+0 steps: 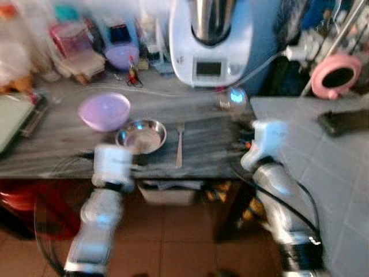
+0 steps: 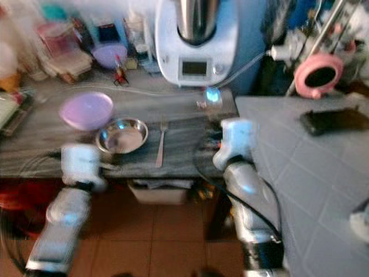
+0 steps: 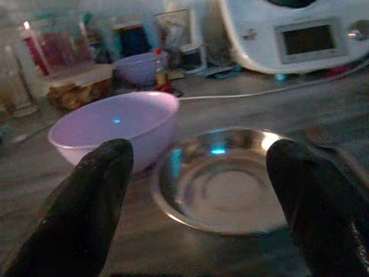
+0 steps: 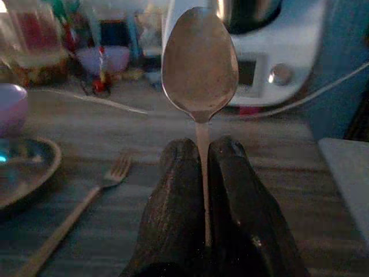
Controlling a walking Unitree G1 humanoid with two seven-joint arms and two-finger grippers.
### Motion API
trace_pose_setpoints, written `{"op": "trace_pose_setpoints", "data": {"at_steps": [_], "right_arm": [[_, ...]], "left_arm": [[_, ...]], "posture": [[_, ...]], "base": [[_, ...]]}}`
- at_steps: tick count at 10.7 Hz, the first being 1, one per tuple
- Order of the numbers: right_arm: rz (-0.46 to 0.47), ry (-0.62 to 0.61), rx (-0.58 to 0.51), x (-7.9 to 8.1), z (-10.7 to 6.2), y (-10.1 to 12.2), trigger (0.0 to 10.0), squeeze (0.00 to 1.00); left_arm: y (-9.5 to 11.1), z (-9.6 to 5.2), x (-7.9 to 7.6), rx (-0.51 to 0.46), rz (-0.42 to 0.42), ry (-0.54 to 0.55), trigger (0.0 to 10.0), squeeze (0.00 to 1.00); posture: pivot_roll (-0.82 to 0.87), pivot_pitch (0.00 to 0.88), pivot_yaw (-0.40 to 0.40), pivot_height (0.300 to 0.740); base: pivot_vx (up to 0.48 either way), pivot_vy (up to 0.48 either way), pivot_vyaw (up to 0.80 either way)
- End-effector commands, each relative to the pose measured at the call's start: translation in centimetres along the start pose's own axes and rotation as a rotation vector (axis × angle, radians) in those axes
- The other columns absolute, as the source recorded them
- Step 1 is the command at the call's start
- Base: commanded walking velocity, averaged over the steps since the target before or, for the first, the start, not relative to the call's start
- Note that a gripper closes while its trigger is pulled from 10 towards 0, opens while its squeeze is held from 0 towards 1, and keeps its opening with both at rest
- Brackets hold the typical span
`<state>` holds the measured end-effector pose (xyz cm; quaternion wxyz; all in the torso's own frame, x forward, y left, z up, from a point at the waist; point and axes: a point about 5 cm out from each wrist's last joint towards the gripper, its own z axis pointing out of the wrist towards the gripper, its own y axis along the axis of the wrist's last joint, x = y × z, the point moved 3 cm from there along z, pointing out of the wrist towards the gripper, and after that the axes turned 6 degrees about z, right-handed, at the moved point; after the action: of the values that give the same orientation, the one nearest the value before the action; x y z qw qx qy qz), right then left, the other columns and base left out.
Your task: Setting the table
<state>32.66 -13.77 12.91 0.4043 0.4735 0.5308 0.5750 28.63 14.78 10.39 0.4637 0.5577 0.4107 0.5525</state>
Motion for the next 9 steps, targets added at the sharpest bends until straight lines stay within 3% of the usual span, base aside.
{"op": "trace_pose_setpoints", "data": {"at_steps": [1,3,5,9], "right_arm": [[0.002,-0.082,0.074,-2.1,0.1,-1.0,0.0,0.0],[0.045,-0.144,0.157,-3.4,1.1,-2.1,0.0,0.0],[0.118,-0.181,0.198,-3.1,1.9,-2.9,0.0,0.0],[0.295,-0.198,0.252,0.3,3.4,-4.0,0.0,0.0]], "left_arm": [[0.4,-0.1,-0.6,-0.009,-0.011,-0.018,10.0,0.0],[0.3,-0.4,-0.5,-0.001,-0.016,-0.023,10.0,0.0],[0.3,-0.8,-0.4,0.006,-0.015,-0.031,10.0,0.0],[0.3,-1.5,-0.6,0.021,-0.017,-0.047,10.0,0.0]], "posture": [[-0.01,0.0,0.023,0.74],[0.0,0.011,0.026,0.74],[0.01,0.026,0.034,0.74],[0.03,0.057,0.033,0.74]], "base": [[0.0,0.0,0.0],[0.0,0.0,0.0],[0.0,0.0,0.0],[0.0,0.0,0.0]]}}
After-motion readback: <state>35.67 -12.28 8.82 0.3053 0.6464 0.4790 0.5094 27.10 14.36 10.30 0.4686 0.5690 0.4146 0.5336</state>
